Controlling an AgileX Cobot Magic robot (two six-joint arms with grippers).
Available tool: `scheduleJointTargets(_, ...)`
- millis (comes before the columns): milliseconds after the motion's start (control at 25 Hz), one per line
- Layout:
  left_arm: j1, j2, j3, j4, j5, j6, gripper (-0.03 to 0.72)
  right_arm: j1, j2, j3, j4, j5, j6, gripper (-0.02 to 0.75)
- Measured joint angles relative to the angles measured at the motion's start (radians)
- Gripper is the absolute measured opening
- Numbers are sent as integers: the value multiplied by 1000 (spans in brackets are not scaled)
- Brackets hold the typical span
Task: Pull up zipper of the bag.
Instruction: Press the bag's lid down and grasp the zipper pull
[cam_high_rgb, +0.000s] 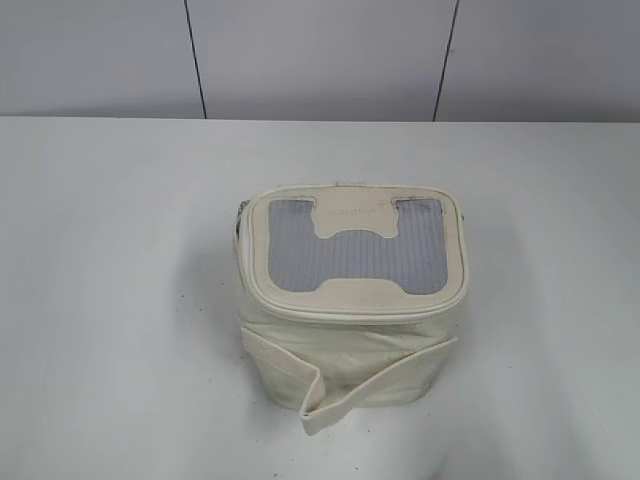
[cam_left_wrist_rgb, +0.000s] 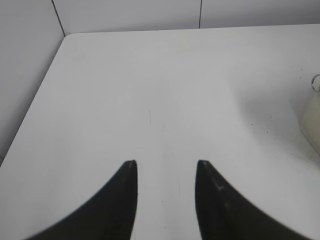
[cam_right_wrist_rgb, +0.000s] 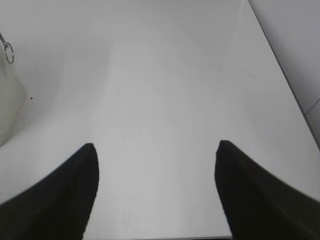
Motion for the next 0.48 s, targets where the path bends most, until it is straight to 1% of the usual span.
scheduleJointTargets(280, -5, 0, 0, -5, -1, 0, 304, 7, 0, 0, 3, 0, 0, 566)
scheduleJointTargets(360, -15, 6, 0, -5, -1, 0, 304, 25, 12, 0, 3, 0, 0, 566)
scheduleJointTargets(480, -20, 51, -15, -12, -23, 0, 304, 76, 80, 0, 2, -1, -4, 566)
